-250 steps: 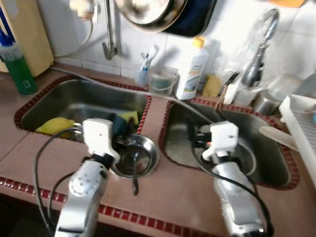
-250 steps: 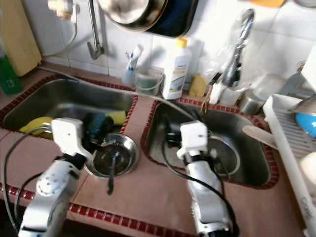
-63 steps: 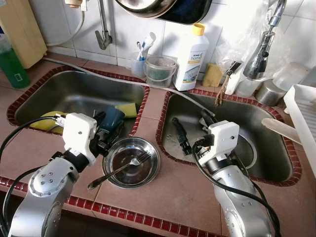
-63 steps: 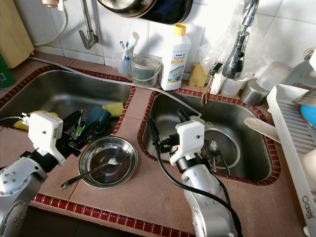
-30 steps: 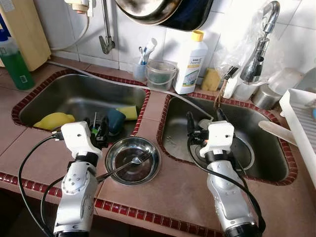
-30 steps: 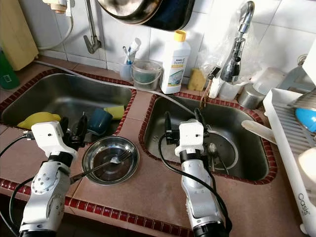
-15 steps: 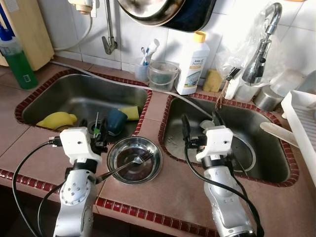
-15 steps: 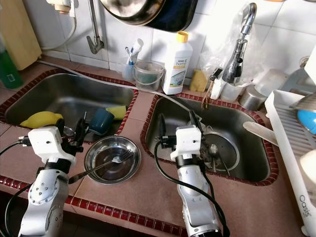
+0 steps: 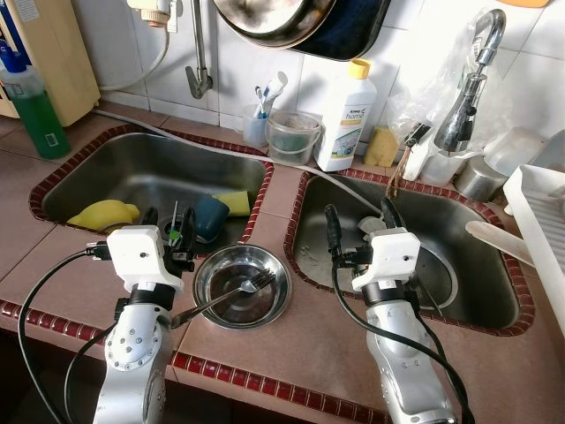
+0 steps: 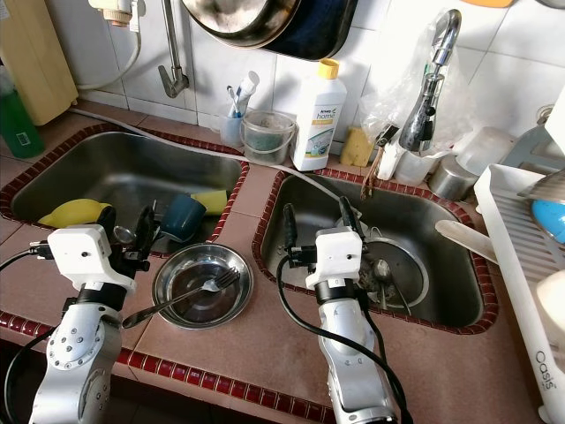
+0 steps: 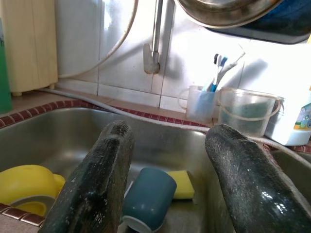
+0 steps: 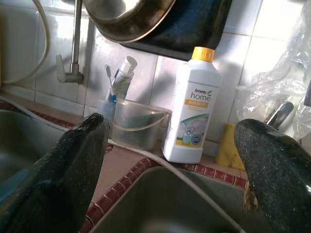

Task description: Kitchen organization

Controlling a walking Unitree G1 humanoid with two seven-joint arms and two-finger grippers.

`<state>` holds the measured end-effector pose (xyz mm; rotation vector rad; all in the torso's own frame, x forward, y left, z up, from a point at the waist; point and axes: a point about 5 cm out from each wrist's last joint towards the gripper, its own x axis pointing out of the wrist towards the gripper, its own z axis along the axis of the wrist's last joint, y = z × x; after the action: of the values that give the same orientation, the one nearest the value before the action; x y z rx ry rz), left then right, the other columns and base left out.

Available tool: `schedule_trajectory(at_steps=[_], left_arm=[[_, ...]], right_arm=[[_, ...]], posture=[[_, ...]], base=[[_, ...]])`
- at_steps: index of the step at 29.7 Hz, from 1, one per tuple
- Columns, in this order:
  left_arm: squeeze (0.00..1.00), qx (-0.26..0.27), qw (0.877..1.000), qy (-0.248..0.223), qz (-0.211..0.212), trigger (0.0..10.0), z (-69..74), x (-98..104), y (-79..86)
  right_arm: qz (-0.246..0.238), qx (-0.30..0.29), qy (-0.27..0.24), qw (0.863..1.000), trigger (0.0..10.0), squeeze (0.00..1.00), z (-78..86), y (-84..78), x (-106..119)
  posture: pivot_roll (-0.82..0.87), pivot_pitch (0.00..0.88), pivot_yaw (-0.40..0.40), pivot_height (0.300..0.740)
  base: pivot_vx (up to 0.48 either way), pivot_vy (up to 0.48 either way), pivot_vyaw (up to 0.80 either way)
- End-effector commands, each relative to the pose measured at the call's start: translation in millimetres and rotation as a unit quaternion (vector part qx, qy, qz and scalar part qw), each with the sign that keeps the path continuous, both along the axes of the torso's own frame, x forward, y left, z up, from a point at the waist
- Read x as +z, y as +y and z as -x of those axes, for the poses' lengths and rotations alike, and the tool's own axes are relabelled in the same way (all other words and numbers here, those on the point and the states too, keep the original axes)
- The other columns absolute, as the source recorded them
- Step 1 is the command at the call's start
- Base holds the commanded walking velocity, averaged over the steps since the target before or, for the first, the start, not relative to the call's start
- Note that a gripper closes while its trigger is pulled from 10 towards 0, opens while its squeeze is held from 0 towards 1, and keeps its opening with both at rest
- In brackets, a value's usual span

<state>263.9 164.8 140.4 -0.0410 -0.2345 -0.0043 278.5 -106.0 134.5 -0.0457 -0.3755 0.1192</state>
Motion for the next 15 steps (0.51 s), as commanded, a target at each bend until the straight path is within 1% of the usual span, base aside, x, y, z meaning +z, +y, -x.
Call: schedule_trajectory(at_steps=[1, 15], left_arm=[[0.00, -0.011, 1.000, -0.002, 0.000, 10.0, 1.4, 2.3, -3.1], [0.00, -0.017, 1.000, -0.002, -0.002, 10.0, 1.1, 2.8, -3.7]], right_arm=[[-0.004, -0.003, -0.003, 1.000, 10.0, 0.00, 1.0, -2.4, 1.9], [-0.008, 0.001, 0.000, 1.000, 10.0, 0.00, 1.4, 0.7, 0.7]], posture=[[-0.11, 0.000, -0.091, 0.732], [-0.11, 0.000, -0.093, 0.732]], base=[[0.000, 0.000, 0.00], [0.000, 0.000, 0.00]])
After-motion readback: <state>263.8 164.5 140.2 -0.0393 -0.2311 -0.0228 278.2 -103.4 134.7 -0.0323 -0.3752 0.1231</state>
